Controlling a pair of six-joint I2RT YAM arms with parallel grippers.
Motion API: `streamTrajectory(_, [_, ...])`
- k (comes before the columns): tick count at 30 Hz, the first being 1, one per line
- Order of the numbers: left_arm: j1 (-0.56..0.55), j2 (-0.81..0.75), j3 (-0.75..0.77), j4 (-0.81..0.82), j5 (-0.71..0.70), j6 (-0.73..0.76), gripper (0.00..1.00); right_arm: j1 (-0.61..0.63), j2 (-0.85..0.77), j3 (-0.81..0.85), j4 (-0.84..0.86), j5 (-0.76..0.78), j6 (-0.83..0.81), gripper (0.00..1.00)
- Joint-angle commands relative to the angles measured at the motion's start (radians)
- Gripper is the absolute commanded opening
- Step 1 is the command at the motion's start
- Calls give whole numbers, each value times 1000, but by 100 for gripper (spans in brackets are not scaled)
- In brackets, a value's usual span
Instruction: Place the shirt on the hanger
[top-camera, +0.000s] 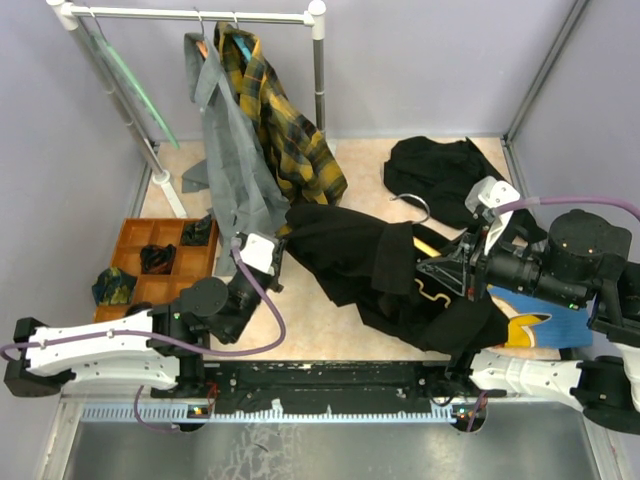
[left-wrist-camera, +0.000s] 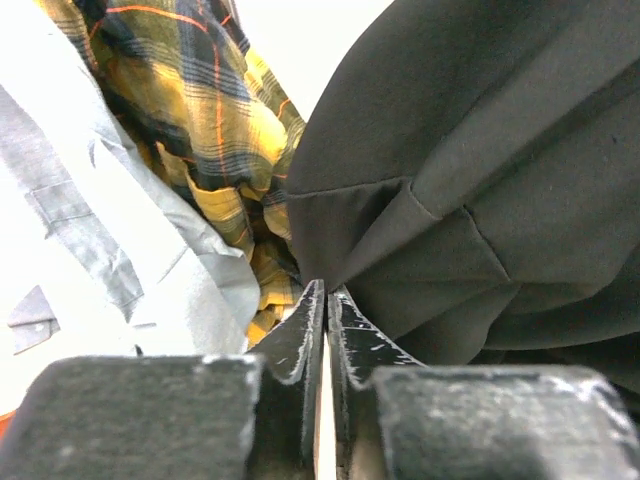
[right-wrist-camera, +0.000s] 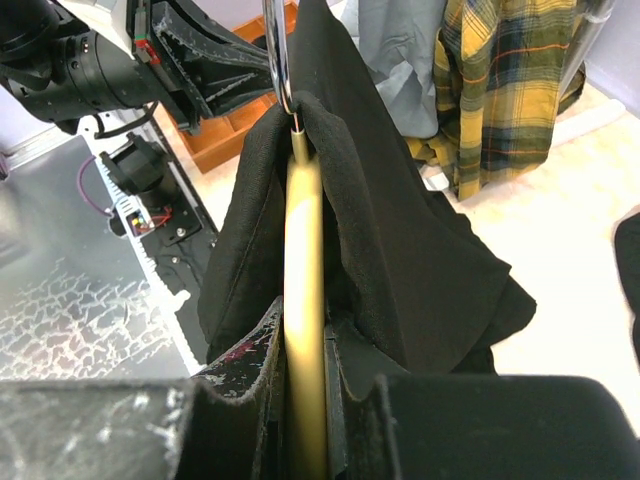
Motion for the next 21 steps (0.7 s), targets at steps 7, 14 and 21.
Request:
streamTrajectory(7, [2, -198, 33, -137, -106, 7, 0, -3, -38, -5, 45, 17, -54, 0])
streamTrajectory(14, [2, -284, 91, -197, -144, 74, 0, -3, -31, -5, 8, -65, -87, 0])
streamTrajectory(21, [2, -311, 103, -336, -138, -28, 2, -3, -68, -45, 106, -135, -90, 0])
